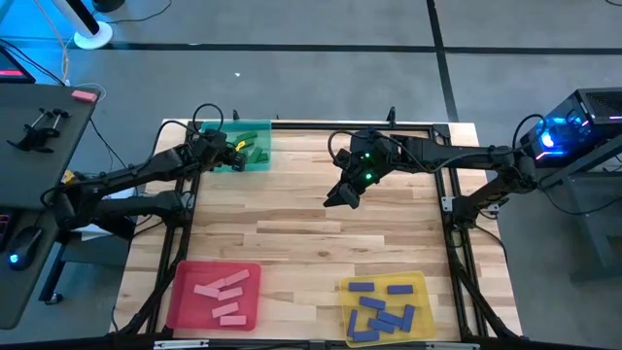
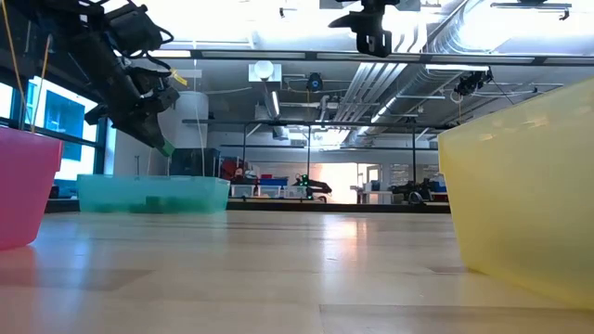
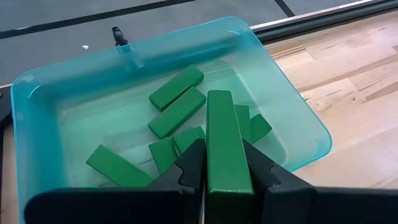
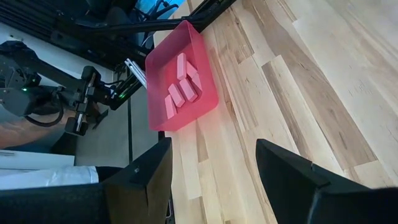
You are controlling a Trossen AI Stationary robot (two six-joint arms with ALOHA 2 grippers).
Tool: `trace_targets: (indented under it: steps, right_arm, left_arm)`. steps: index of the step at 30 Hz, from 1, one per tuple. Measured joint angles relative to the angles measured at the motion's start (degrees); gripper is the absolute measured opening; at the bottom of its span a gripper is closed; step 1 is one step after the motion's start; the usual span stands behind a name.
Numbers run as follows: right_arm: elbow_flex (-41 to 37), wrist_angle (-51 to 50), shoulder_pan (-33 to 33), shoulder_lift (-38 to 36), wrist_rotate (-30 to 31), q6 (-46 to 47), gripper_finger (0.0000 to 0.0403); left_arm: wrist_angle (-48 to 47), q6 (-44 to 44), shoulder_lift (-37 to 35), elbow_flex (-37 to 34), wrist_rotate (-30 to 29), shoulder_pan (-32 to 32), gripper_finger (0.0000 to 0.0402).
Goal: Sort blocks
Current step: Put the green block into the green bin
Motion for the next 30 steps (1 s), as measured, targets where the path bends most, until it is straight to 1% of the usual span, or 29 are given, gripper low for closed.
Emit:
trace_targets:
  steps: [7,30]
  right_arm:
    - [0.0,0.0,0.0,0.0,0.0,0.0,0.0199]
    - [0.0,0.0,0.0,0.0,0.0,0.0,0.0199]
  left_arm:
    - [0.0,1.5,0.0,0.0,0.0,0.0,0.0045]
    - [0.0,1.1,0.0,0.0,0.0,0.0,0.0045]
